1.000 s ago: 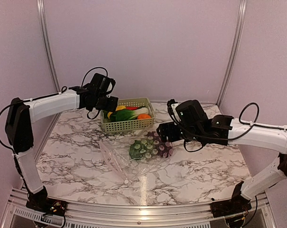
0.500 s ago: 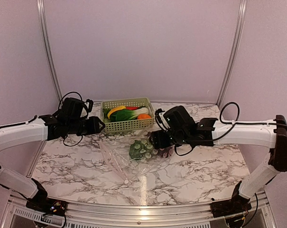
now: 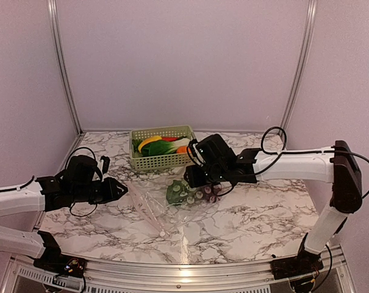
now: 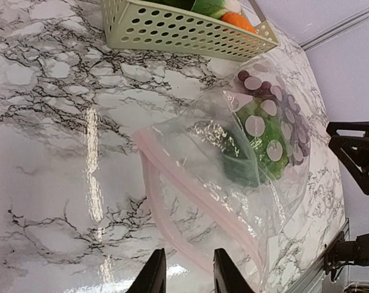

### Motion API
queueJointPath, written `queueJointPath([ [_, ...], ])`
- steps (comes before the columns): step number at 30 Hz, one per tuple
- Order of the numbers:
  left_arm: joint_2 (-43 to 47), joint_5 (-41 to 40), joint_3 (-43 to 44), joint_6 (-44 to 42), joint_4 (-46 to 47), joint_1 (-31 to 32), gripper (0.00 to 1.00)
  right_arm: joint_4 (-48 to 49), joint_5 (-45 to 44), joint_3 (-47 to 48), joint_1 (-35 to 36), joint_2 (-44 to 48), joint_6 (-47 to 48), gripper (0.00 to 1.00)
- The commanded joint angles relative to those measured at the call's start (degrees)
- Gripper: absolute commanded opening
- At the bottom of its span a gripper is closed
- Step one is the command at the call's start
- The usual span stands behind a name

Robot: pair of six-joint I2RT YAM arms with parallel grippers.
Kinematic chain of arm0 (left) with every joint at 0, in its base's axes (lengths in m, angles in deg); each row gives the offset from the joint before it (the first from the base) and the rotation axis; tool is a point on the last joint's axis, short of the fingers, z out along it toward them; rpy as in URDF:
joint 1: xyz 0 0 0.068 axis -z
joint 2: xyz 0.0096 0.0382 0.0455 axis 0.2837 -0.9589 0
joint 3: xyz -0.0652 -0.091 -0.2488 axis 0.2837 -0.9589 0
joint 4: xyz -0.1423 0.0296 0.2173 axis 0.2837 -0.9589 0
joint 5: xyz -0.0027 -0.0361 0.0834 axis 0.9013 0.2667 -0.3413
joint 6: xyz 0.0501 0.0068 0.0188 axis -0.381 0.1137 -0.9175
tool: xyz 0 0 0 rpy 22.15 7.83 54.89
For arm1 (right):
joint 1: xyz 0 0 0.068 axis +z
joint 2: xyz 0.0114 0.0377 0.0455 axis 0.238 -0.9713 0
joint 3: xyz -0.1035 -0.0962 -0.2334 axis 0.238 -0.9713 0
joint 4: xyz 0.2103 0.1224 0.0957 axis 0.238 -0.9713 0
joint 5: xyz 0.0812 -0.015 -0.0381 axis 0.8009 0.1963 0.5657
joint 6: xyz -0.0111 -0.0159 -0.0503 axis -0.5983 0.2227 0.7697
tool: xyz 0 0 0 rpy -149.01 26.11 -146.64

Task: Open the zip-top bag and remove the fake food
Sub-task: Adjust the fake vegetable in the zipper food storage bag.

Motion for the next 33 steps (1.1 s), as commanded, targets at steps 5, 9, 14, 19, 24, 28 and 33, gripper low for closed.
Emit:
queueJointPath([
  [5, -2.1, -2.2, -4.0, 7.3, 9.0, 5.0, 0.25, -0.4, -0.7, 6.2, -0.8, -4.9, -1.9, 0.41],
  [9, -4.9, -1.5, -3.8, 9.7, 14.8, 6.2, 0.24, 0.9, -0.4, 6.3, -1.7, -6.1, -2.4, 0.35],
  [14, -10.0, 0.3, -2.8, 11.0, 18.7, 6.7, 0.21, 1.0, 0.1, 8.6, -2.4, -9.4, -2.3, 0.25],
  [19, -14.1, 0.8, -2.7, 12.2, 23.3, 7.0, 0.19, -0.1, -3.0, 10.2, -2.4, -12.0, -2.7, 0.17],
  [24, -16.0, 1.2, -1.5, 12.7, 23.8, 7.2, 0.19, -0.4, -4.3, 9.9, -2.4, -14.2, -3.7, 0.11],
  [28, -15.0, 0.3, -2.3, 12.9, 22.8, 7.2, 0.18, 0.8, -2.6, 9.2, -2.4, -15.2, -3.7, 0.09],
  [33, -13.4, -0.8, -4.4, 13.8, 22.0, 7.3, 0.19, 1.4, -2.1, 8.1, -2.1, -16.0, -3.7, 0.08],
])
